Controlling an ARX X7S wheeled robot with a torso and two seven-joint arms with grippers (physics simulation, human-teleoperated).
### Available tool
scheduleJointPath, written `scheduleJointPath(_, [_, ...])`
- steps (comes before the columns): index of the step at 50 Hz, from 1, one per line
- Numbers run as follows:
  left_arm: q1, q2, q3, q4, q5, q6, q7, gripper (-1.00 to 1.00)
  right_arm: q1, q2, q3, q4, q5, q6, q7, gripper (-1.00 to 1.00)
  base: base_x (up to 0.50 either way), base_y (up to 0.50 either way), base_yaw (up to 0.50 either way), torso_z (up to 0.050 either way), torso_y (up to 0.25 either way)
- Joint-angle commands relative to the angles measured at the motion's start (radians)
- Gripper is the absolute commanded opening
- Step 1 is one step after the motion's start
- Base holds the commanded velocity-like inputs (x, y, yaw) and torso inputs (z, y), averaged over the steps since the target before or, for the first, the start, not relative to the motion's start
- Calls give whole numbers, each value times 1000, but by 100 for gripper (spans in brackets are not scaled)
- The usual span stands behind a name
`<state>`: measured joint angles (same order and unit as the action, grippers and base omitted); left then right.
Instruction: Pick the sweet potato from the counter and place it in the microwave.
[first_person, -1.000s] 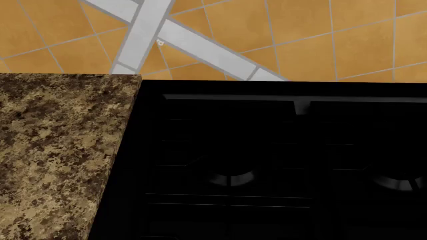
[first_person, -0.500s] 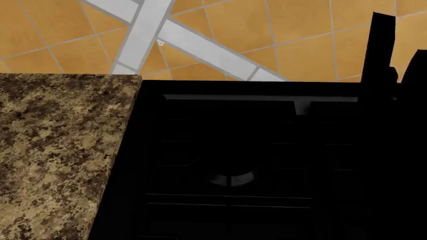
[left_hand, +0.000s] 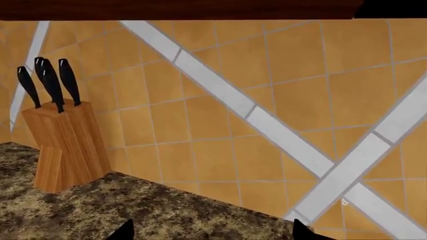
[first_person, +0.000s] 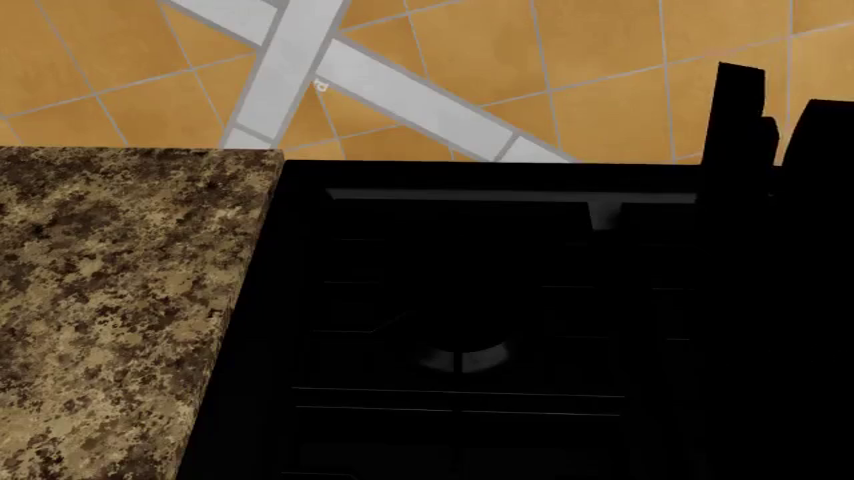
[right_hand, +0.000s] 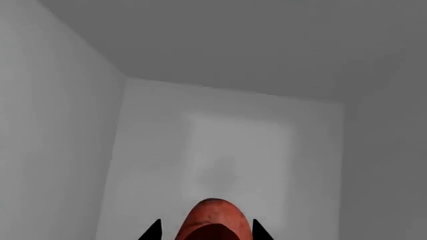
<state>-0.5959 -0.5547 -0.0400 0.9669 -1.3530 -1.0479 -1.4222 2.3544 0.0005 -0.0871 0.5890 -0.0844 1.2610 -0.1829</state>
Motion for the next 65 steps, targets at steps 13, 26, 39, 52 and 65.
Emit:
scheduleJointPath(13, [-2, -7, 5, -2, 10, 10, 5, 100, 2, 0, -44, -109, -51, 26, -44, -100, 0, 0, 0, 0, 1])
scheduleJointPath(26, [-6, -10, 11, -6, 19, 15, 15, 100, 2, 0, -46, -119, -64, 20, -51, -100, 0, 0, 0, 0, -102])
scheduleJointPath(39, [-3, -10, 17, -2, 25, 21, 19, 100, 2, 0, -55, -133, -86, 25, -71, -100, -1, 0, 0, 0, -194])
scheduleJointPath(52, [4, -12, 13, -7, 26, 36, 32, 100, 2, 0, -14, -41, -134, 16, -55, -100, -1, 0, 0, 0, -62])
scheduleJointPath(65, [1, -12, 25, -12, 42, 38, 43, 100, 2, 0, -48, 56, -185, 79, -70, -100, 0, 0, 0, 0, 0])
